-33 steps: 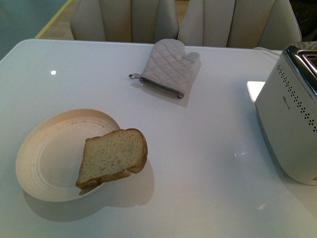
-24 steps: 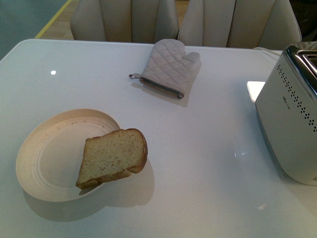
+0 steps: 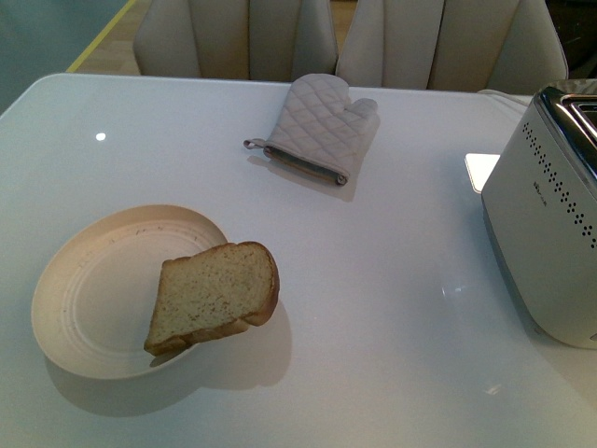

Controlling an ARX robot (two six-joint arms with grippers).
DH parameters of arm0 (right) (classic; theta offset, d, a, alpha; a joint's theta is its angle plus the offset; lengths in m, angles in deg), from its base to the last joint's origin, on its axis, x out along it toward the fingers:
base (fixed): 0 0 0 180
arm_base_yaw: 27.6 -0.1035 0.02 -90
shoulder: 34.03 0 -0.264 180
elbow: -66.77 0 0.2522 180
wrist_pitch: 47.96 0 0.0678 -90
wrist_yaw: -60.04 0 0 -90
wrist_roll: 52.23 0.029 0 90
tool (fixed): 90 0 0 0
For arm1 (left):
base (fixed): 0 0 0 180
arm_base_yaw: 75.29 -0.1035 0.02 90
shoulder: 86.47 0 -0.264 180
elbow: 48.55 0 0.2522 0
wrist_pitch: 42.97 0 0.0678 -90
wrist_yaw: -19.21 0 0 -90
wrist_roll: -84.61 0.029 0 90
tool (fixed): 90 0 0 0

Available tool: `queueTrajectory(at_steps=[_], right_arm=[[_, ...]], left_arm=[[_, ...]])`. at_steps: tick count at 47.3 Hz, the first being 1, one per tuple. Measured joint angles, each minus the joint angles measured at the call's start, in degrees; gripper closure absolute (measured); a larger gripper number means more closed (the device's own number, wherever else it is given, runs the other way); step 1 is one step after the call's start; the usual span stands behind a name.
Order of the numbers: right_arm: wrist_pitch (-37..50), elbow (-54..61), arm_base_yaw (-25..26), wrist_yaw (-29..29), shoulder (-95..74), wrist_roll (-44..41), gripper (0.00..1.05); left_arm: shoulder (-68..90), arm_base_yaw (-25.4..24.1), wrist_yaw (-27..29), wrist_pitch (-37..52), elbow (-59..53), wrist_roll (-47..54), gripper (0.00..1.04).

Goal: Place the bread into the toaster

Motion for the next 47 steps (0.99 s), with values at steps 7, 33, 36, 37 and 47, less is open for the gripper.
queueTrajectory(at_steps=[7, 33, 36, 37, 47], right_arm=[[0.0, 0.0, 0.0, -0.04, 0.0, 0.02, 0.09], [0.0, 0.0, 0.0, -0.02, 0.0, 0.0, 0.09], [0.0, 0.0, 0.0, -0.02, 0.0, 0.0, 0.09], [0.0, 0.0, 0.0, -0.04, 0.0, 0.02, 0.09], [0.0, 0.0, 0.0, -0.02, 0.0, 0.0, 0.09]], left_arm=[[22.01, -2.71, -4.02, 13.66, 8.76, -5.42, 0.07], [84.83, -7.02, -7.67, 50.71, 22.29, -6.97, 0.07], [91.21, -6.91, -7.76, 53.44, 23.06, -6.34, 0.07], [91.84, -6.88, -7.8, 53.75, 23.12, -6.25, 0.07], [100.43, -6.86, -9.29, 56.63, 24.65, -3.76, 0.07]])
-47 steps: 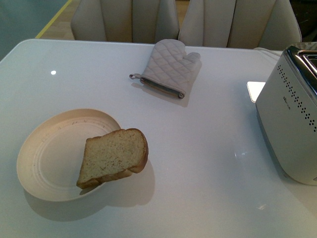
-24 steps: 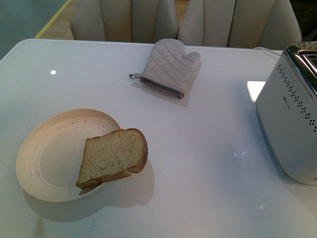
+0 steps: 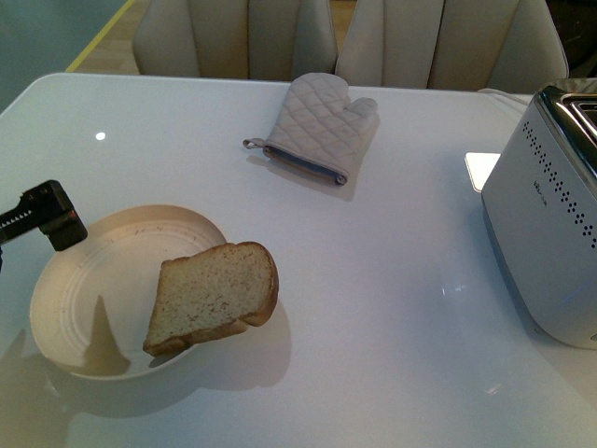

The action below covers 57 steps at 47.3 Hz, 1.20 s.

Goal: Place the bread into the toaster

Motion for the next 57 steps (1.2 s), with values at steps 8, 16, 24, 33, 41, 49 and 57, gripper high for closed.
queueTrajectory(at_steps=[8, 16, 24, 33, 41, 49, 57], right_arm=[[0.0, 0.0, 0.0, -0.02, 0.0, 0.02, 0.09], [0.0, 0.0, 0.0, 0.0, 0.0, 0.0, 0.09], [0.0, 0.0, 0.0, -0.02, 0.0, 0.0, 0.09], [0.0, 0.0, 0.0, -0.02, 0.0, 0.02, 0.09], [0.0, 0.0, 0.0, -0.02, 0.0, 0.0, 0.09], [0.0, 0.0, 0.0, -0.02, 0.0, 0.02, 0.09], [0.0, 0.0, 0.0, -0.02, 0.0, 0.0, 0.09]], left_arm=[[5.88, 0.0, -0.83, 0.63, 2.05, 2.97, 0.07], [8.96, 0.09, -1.18, 0.72, 3.15, 3.5, 0.15], [9.79, 1.16, -1.14, -0.44, 3.5, 4.55, 0.38], [10.34, 4.81, -1.01, -1.05, 3.52, 4.79, 0.74], [10.34, 9.7, -1.07, -1.55, 3.72, 1.55, 1.0], [10.36, 14.64, -0.79, -3.04, 5.57, -2.99, 1.02], [10.99, 18.8, 0.09, -4.72, 7.69, -6.27, 1.02]])
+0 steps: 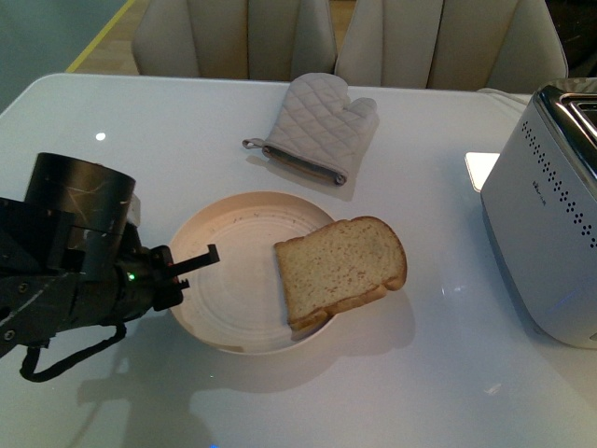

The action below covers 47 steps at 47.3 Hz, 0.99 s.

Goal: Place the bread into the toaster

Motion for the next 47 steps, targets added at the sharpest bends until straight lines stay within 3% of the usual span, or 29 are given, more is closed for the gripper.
queueTrajectory(at_steps=[16, 23, 30, 44, 47], right_arm=[[0.0, 0.0, 0.0, 0.0, 0.0, 0.0, 0.09], [0.0, 0.0, 0.0, 0.02, 0.0, 0.0, 0.09], [0.0, 0.0, 0.0, 0.0, 0.0, 0.0, 0.09], [0.0, 0.0, 0.0, 0.02, 0.0, 0.0, 0.09], [0.0, 0.0, 0.0, 0.0, 0.0, 0.0, 0.09]], left_arm=[[1.07, 4.98, 1.55, -2.43, 3.26, -4.22, 1.02], [0.72, 4.66, 1.53, -2.32, 2.78, -4.61, 0.76], [-7.02, 0.04, 1.2, 2.69, -3.08, -6.21, 0.48], [-35.52, -8.04, -0.09, 7.37, -16.26, -7.06, 0.08], [-42.77, -8.72, -0.57, 6.27, -19.3, -7.04, 0.06]])
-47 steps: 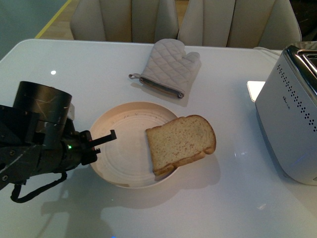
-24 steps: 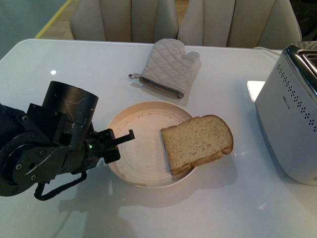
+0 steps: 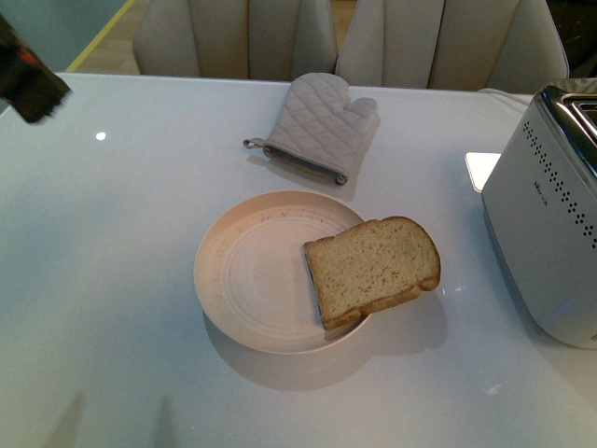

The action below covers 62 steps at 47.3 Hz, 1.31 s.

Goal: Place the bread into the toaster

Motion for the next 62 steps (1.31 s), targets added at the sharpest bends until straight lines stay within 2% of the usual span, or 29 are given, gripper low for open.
queueTrajectory(at_steps=[8, 16, 22, 26, 30, 39, 42, 46, 49, 52, 57, 62], right_arm=[[0.0, 0.0, 0.0, 0.0, 0.0, 0.02, 0.09], [0.0, 0.0, 0.0, 0.02, 0.0, 0.02, 0.09], [0.0, 0.0, 0.0, 0.0, 0.0, 0.02, 0.09], [0.0, 0.0, 0.0, 0.0, 0.02, 0.0, 0.09], [0.0, 0.0, 0.0, 0.02, 0.0, 0.02, 0.09], [0.0, 0.0, 0.0, 0.02, 0.0, 0.0, 0.09], [-0.44, -0.13, -0.13, -0.74, -0.31, 0.2, 0.09], [-19.3, -7.61, -6.71, -16.7, -11.96, 4.5, 0.09], [-22.08, -9.09, -11.37, -21.0, -17.9, 5.99, 0.09], [-18.12, -11.04, -14.97, -22.1, -22.67, 6.86, 0.09], [-12.33, -15.06, -18.18, -21.81, -30.25, 8.66, 0.09], [-7.93, -18.36, -20.0, -19.85, -38.69, 11.13, 0.09]], left_arm=[[-23.1, -1.95, -0.61, -7.43, -7.89, -1.4, 0.07], [-60.89, -5.9, 1.09, -28.17, -16.22, -5.11, 0.07], [-79.71, -6.99, -1.66, -38.82, -19.65, 10.03, 0.25], [-86.36, -7.04, -1.97, -39.08, -22.32, 21.57, 0.37], [-89.7, -7.04, -2.01, -39.04, -25.27, 31.21, 0.56], [-90.99, -7.08, -2.01, -39.08, -26.14, 35.65, 0.86], [-90.99, -7.08, -2.01, -39.08, -26.14, 36.17, 1.02], [-91.08, -7.08, -1.99, -39.08, -26.14, 36.54, 1.02], [-91.08, -7.08, -1.99, -39.08, -26.14, 36.61, 1.02], [-91.08, -7.08, -1.99, -39.08, -26.14, 36.63, 1.02], [-91.08, -7.08, -2.01, -39.08, -26.14, 36.61, 1.01], [-91.08, -7.08, -2.01, -39.08, -26.14, 36.72, 0.85]])
